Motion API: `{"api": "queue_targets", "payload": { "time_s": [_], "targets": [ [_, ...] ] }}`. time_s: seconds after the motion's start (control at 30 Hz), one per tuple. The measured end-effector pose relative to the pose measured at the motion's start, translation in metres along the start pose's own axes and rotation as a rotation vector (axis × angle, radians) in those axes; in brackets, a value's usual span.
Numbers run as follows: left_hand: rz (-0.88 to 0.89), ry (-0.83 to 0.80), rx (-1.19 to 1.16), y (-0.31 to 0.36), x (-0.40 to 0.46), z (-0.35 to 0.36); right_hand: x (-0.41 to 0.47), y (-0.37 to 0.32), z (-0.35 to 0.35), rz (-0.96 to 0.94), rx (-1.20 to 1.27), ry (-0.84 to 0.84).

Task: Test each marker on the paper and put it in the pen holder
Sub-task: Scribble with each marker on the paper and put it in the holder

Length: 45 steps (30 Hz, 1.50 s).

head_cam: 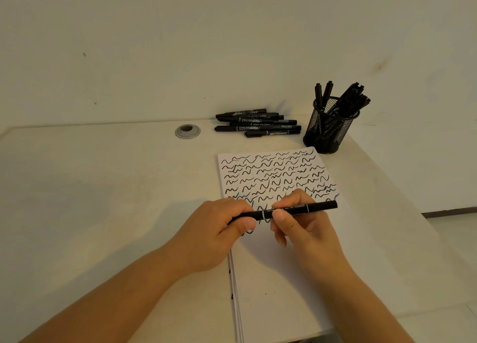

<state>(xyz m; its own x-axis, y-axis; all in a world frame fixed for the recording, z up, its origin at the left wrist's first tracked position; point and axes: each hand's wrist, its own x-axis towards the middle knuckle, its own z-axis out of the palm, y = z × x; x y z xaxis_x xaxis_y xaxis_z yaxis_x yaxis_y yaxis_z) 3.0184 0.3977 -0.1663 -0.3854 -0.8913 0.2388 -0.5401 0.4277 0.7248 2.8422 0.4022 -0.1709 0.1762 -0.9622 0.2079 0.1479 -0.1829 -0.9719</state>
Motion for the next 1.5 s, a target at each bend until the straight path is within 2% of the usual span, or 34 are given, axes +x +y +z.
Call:
{"api": "queue_targets", "payload": {
  "time_s": [0.4, 0.57, 0.67, 0.73, 0.8, 0.9, 1.03, 1.13, 1.27, 1.4, 1.5],
  "targets": [
    [0.018, 0.074, 0.005, 0.0, 0.001, -0.003, 0.002, -0.002, 0.002, 0.012, 0.011, 0.06],
    [-0.151, 0.182, -0.27, 0.003, 0.003, -0.004, 0.003, 0.0, -0.002, 0.058, 0.081, 0.15],
    [-0.192, 0.235, -0.284, 0.002, 0.004, -0.009, 0.002, -0.002, -0.008, 0.084, 0.108, 0.184],
    [-0.186, 0.264, -0.219, 0.001, 0.005, -0.017, 0.005, -0.007, -0.016, 0.017, -0.076, 0.234],
    [-0.168, 0.279, -0.117, 0.002, 0.008, -0.025, 0.011, -0.017, -0.023, -0.119, -0.429, 0.219],
    [-0.127, 0.252, 0.028, 0.011, 0.017, -0.032, 0.024, -0.032, -0.023, -0.276, -0.925, 0.015],
    [0.011, 0.192, 0.248, 0.032, 0.034, -0.033, 0.037, -0.044, -0.013, -0.455, -1.173, -0.151],
    [0.106, 0.197, 0.343, 0.044, 0.049, -0.036, 0.046, -0.052, -0.012, -0.456, -1.173, -0.188],
    [0.149, 0.207, 0.273, 0.052, 0.068, -0.041, 0.061, -0.062, -0.019, -0.374, -1.053, -0.146],
    [0.068, 0.217, 0.149, 0.043, 0.096, -0.039, 0.082, -0.078, -0.037, -0.327, -1.01, -0.058],
    [-0.084, 0.138, 0.21, 0.019, 0.125, -0.036, 0.105, -0.094, -0.059, -0.298, -0.91, 0.105]
  ]
}}
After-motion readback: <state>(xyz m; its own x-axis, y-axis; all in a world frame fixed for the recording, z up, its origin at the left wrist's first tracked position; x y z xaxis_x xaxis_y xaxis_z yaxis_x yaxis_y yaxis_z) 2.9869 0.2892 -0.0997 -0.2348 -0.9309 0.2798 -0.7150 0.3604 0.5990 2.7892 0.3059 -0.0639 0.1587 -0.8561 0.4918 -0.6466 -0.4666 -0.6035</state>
